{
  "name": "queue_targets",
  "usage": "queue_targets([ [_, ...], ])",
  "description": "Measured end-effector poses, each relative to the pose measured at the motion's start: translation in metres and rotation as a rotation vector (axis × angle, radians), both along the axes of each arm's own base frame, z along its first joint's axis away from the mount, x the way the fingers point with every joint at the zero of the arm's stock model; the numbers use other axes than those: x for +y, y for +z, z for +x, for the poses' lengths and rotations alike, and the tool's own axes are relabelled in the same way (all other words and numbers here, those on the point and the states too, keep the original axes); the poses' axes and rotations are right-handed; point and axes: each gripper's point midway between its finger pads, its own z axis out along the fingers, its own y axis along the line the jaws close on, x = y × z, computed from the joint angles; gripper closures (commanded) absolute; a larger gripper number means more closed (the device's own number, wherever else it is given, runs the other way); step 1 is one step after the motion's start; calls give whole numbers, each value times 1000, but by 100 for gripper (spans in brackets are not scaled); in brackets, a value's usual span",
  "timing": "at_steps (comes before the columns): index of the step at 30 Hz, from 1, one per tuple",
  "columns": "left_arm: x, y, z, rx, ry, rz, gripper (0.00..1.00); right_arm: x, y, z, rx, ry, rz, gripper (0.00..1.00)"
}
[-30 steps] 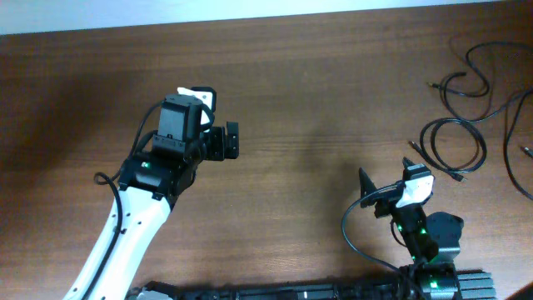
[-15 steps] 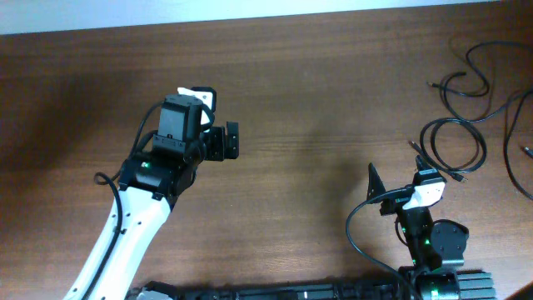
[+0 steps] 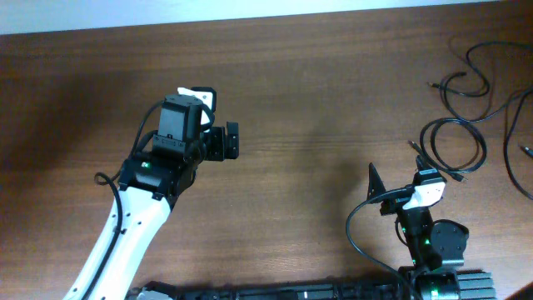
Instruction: Untangle cables
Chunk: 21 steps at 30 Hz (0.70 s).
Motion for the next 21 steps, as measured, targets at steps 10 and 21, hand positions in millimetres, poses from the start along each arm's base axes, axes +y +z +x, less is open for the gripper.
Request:
queue_targets([
  [10, 15, -6, -4, 18, 31, 84, 1, 0, 0, 0, 0, 0, 1, 1],
  [21, -10, 51, 23, -428, -138, 27, 1, 0, 0, 0, 1, -2, 0, 1],
])
